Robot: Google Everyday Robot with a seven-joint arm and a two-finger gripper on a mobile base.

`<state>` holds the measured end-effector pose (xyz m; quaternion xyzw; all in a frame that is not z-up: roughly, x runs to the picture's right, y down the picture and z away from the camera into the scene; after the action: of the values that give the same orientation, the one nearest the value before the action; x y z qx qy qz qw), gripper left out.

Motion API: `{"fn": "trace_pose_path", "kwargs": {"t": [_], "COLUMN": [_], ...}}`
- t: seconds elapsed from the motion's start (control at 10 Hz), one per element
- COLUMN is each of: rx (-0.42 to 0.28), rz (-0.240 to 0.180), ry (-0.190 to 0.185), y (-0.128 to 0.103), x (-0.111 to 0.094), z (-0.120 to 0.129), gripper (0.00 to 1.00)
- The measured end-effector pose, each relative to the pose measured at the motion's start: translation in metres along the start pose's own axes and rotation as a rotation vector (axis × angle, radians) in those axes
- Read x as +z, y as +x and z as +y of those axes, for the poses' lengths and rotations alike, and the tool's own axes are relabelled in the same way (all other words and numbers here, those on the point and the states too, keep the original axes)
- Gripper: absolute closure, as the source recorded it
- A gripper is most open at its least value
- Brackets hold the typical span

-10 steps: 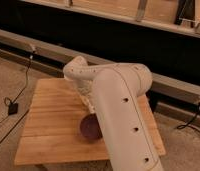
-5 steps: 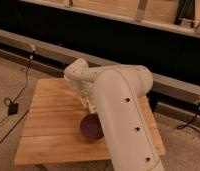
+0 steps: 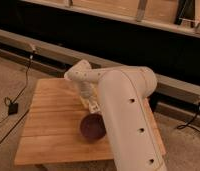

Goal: Stand the bottle upright

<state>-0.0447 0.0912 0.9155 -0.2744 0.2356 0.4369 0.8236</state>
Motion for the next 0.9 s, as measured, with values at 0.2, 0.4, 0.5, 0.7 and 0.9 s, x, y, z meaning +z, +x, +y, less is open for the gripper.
{"fn": "trace_pose_path", "kwargs": {"t": [0.2,0.4,0.5,0.7,0.9], "rx": [0.022,0.037,0.044,0.051,0.047], "rz": [-0.050,-0.072,-0.079,-0.095,-0.102], "ry": [-0.002,-0.002,-0.003,-0.008,-0.009], "y": [-0.0040,-0.0018,-0.0007,-0.0030,-0.0074], "x": [0.0002,0.0011,0.0016,0.0011,-0.0015], "z": [-0.0005,-0.0014,-0.0017,0.0005,0.0029], "gripper": [0.38,0.38,0.38,0.38,0.38]}}
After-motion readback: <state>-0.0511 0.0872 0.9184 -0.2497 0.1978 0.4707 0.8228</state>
